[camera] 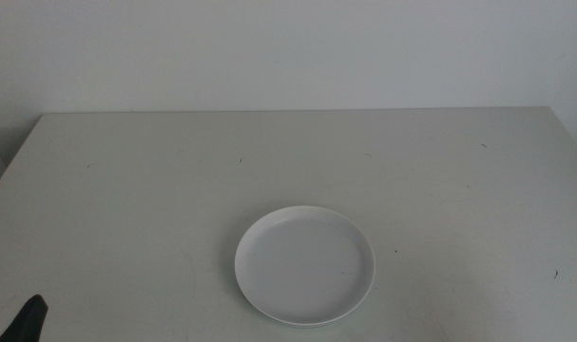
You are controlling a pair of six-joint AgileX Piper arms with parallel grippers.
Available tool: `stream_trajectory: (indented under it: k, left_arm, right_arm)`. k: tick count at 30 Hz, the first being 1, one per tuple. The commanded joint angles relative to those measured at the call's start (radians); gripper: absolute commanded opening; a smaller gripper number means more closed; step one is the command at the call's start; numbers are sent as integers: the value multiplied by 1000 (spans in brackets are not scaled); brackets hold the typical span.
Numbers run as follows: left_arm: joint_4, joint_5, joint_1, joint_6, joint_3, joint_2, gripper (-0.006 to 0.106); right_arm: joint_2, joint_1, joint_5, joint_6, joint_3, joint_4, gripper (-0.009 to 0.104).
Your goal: Stack the three bowls on top of each other.
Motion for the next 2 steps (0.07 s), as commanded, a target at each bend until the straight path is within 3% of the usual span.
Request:
stream_trajectory:
  k: [1,2]
  left_arm:
    - [-12,-81,2,-6,-4,-15,99]
    - [-12,-81,2,-6,-4,-15,99]
  right_arm:
    - [-26,-7,-78,-6,-6,-8,52]
    - [-26,-7,-78,-6,-6,-8,52]
